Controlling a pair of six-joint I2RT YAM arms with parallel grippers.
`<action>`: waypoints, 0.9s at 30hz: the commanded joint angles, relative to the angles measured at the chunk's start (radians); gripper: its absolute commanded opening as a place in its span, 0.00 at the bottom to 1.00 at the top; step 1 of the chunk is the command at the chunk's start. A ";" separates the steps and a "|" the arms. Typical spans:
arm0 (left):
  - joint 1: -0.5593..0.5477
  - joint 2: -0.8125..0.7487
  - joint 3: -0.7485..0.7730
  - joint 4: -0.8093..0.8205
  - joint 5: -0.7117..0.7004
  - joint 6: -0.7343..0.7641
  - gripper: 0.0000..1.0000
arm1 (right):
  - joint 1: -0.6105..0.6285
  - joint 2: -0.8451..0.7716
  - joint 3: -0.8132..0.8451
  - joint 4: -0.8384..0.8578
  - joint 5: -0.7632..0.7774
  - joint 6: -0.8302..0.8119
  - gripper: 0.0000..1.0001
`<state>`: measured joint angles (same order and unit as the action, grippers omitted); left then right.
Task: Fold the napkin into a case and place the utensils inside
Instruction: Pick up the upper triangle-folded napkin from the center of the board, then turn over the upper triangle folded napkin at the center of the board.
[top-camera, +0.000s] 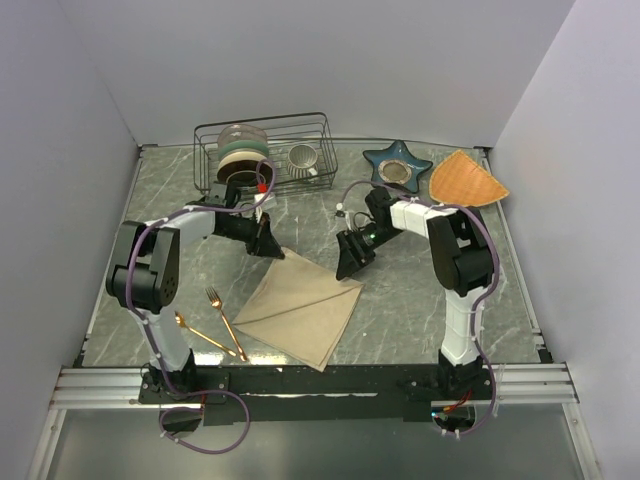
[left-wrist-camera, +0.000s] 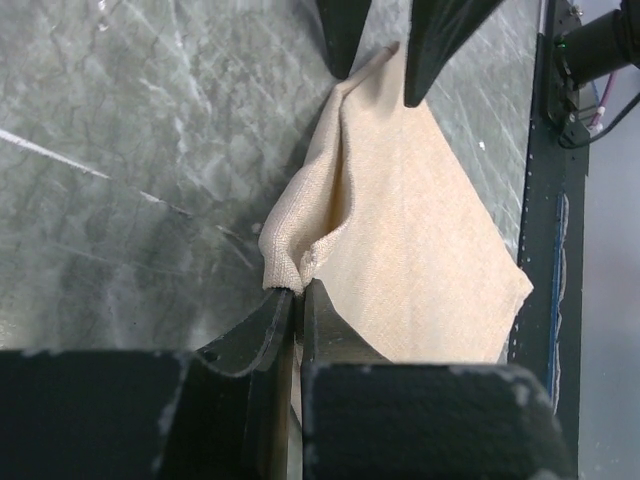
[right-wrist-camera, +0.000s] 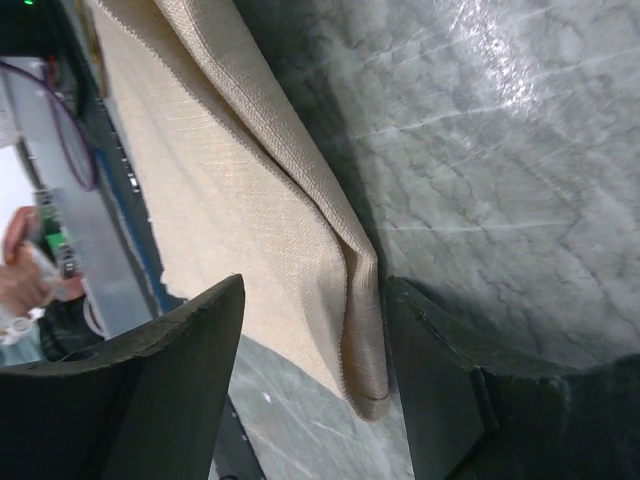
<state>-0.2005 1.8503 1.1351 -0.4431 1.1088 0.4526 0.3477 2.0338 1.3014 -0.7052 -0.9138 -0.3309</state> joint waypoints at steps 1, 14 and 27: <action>0.007 -0.063 -0.005 -0.017 0.091 0.104 0.01 | -0.015 0.063 -0.010 -0.066 0.030 -0.039 0.67; 0.021 -0.076 0.015 -0.072 0.114 0.161 0.01 | -0.029 0.086 -0.010 -0.099 0.007 -0.048 0.57; 0.044 -0.097 0.052 -0.118 0.115 0.178 0.01 | -0.032 0.082 -0.013 -0.109 0.016 -0.051 0.47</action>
<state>-0.1726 1.8061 1.1423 -0.5659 1.1625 0.5827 0.3199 2.0968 1.3033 -0.8074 -0.9817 -0.3420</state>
